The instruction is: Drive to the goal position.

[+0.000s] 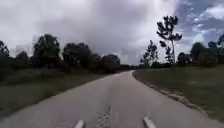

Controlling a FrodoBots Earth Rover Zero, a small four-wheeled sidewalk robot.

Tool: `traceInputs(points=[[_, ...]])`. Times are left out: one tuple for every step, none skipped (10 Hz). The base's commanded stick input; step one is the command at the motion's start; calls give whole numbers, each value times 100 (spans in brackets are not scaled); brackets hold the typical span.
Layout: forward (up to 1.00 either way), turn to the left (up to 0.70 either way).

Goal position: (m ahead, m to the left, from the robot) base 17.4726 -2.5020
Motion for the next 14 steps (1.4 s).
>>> traceInputs(points=[[85, 0], [85, 0], [85, 0], [85, 0], [85, 0], [85, 0], [85, 0], [85, 0], [85, 0], [85, 0], [85, 0], [85, 0], [85, 0], [85, 0]])
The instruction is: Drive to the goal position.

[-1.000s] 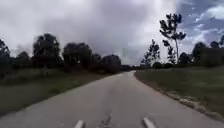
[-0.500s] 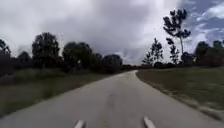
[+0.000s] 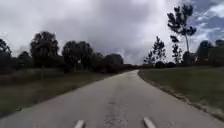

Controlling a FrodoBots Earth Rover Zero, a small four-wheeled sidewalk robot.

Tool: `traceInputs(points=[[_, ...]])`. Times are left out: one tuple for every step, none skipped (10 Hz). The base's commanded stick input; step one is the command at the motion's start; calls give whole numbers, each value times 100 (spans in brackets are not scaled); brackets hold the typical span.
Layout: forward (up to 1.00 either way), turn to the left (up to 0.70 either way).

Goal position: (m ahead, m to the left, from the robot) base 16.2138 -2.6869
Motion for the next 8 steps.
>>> traceInputs(points=[[85, 0], [85, 0], [85, 0], [85, -9], [85, -24], [85, -5], [85, -2], [85, 0]])
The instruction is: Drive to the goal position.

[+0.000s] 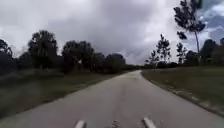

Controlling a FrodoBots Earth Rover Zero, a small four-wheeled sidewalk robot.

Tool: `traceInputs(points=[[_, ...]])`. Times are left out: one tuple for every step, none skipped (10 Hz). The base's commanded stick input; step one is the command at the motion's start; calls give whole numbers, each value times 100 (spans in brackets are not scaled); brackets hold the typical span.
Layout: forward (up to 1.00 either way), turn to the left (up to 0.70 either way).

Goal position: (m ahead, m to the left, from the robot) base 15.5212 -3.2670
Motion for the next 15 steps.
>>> traceInputs(points=[[85, 0], [85, 0], [85, 0], [85, 0], [85, 0], [85, 0], [85, 0], [85, 0], [85, 0], [85, 0], [85, 0], [85, 0], [85, 0], [85, 0], [85, 0]])
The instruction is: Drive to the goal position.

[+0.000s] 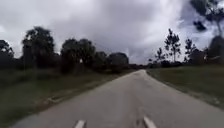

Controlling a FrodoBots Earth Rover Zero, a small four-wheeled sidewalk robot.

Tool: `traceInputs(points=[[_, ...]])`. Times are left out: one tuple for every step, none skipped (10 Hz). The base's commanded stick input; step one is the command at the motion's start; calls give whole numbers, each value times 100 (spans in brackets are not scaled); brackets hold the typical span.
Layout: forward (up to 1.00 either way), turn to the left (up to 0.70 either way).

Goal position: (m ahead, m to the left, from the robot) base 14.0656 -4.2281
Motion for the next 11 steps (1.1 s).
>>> traceInputs(points=[[85, 0], [85, -19], [85, -29], [85, -15], [85, 0], [85, 0], [85, 0], [85, 0], [85, 0], [85, 0], [85, 0]])
